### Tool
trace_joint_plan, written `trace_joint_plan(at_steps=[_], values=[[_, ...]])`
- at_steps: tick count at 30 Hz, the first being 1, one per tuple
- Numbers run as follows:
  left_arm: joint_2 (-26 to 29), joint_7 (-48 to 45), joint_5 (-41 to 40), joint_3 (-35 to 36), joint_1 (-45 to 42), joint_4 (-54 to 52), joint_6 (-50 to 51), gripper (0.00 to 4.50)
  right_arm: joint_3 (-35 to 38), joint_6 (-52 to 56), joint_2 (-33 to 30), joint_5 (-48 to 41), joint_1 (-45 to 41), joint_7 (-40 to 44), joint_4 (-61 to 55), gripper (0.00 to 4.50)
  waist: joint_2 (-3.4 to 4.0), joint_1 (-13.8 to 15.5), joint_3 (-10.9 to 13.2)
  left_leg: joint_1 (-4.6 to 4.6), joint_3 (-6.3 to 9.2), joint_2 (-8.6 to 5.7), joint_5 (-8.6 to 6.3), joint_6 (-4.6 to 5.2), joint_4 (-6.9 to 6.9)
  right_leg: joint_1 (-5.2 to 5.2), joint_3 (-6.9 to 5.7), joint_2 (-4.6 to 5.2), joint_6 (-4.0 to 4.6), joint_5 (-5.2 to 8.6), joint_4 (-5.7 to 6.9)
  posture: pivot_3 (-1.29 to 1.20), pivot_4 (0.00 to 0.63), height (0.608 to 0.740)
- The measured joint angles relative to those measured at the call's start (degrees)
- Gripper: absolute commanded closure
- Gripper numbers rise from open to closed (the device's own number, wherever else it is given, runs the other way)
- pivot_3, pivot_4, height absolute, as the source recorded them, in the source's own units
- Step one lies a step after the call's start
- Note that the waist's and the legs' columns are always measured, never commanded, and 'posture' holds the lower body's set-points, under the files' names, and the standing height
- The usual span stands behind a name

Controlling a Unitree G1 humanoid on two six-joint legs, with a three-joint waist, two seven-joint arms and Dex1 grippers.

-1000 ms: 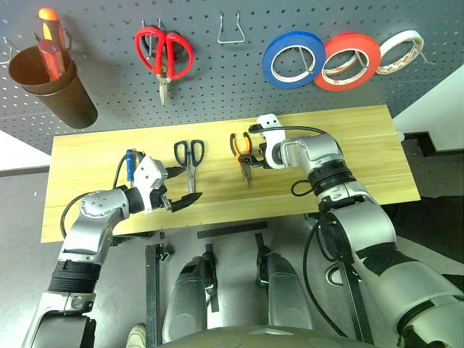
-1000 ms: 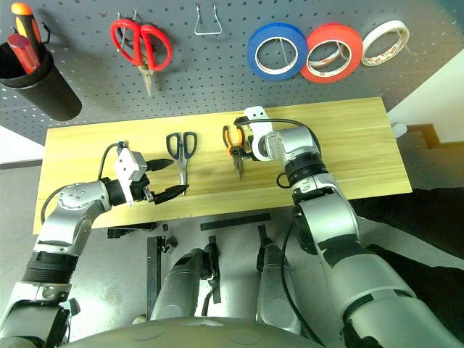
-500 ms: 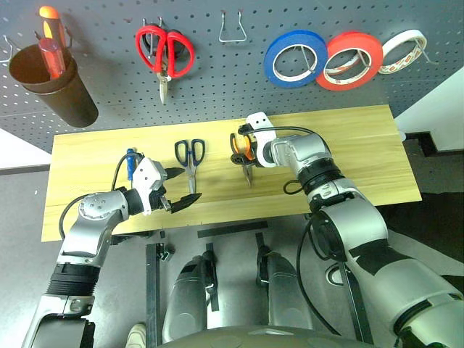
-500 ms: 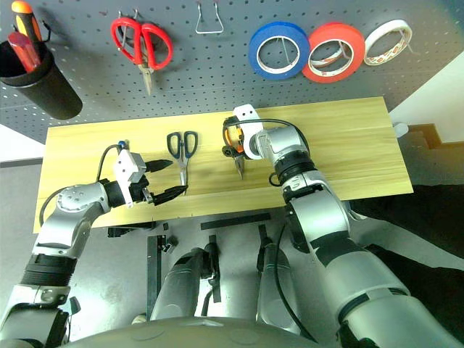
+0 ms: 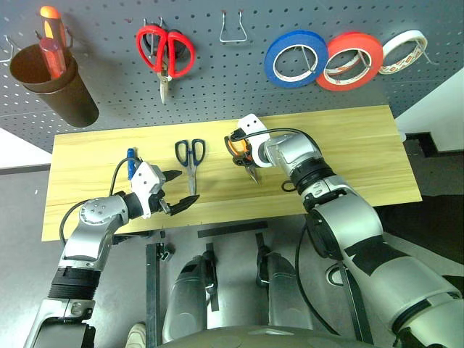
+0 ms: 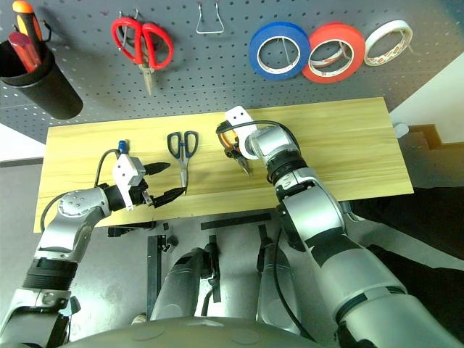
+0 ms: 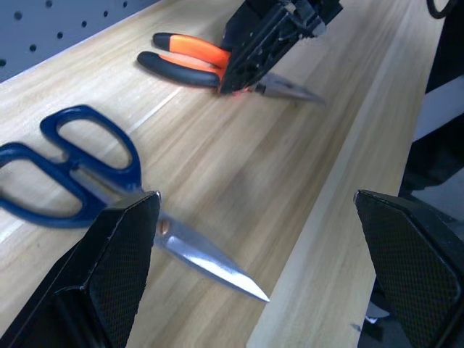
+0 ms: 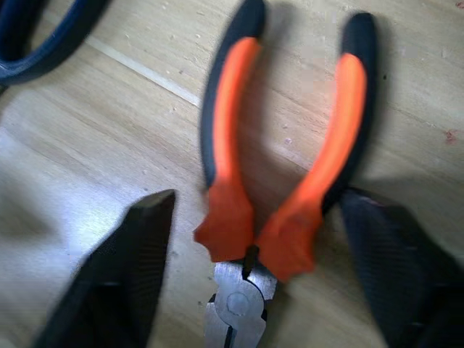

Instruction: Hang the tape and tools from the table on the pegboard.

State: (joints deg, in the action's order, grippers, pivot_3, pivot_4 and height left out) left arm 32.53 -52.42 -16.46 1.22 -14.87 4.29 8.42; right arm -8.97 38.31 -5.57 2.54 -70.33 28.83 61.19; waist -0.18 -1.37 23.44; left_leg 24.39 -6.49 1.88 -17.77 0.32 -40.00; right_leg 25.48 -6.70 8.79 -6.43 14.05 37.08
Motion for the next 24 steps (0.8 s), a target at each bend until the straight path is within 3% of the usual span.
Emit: trace_joint_plan(at_steps=[1,2,13,22,24], values=[[0.00,0.18,0.00,0.01,0.00,-0.03,0.00,0.00,-0.05,-0.25,0.02,0.20,-0.01,0.31,0.10,2.40,0.00,0.23,0.00,0.00,-0.01,0.01,0.00,0.00,0.01,0.01,0.00,0.00,0.00,0.00,0.00,0.14,0.432,0.738],[0.01,0.23,0.00,0.02,0.01,-0.03,0.00,0.00,-0.07,-0.46,0.03,0.35,-0.05,0.44,0.22,2.44,0.00,0.39,0.00,0.00,-0.02,0.01,0.00,0.00,0.01,0.01,0.00,0.00,0.00,0.00,0.00,0.14,0.432,0.738],[0.06,0.11,-1.53,2.02,0.52,-1.24,-1.10,0.00,-1.86,-0.89,-2.06,1.63,0.43,7.03,-2.97,2.44,-0.02,0.82,-0.01,0.05,-0.04,0.00,0.00,-0.01,0.02,0.02,-0.02,0.01,-0.01,0.00,-0.06,0.13,0.356,0.738],[1.20,-3.86,-11.70,7.26,0.55,-8.86,1.30,0.00,-0.99,16.47,-13.42,-7.79,15.57,20.78,-44.55,2.44,-0.26,2.13,-0.83,0.36,-0.05,-0.01,0.00,-0.02,0.01,0.07,-0.19,0.00,-0.01,-0.01,-0.26,0.08,0.237,0.738],[1.22,-4.46,-14.13,8.86,0.71,-9.86,1.66,0.00,2.47,19.07,-14.27,-12.00,19.40,21.43,-53.62,2.44,-0.34,2.14,-1.43,0.48,0.00,-0.02,0.00,-0.02,0.02,0.07,-0.27,-0.03,-0.01,-0.01,-0.43,0.06,0.216,0.738]])
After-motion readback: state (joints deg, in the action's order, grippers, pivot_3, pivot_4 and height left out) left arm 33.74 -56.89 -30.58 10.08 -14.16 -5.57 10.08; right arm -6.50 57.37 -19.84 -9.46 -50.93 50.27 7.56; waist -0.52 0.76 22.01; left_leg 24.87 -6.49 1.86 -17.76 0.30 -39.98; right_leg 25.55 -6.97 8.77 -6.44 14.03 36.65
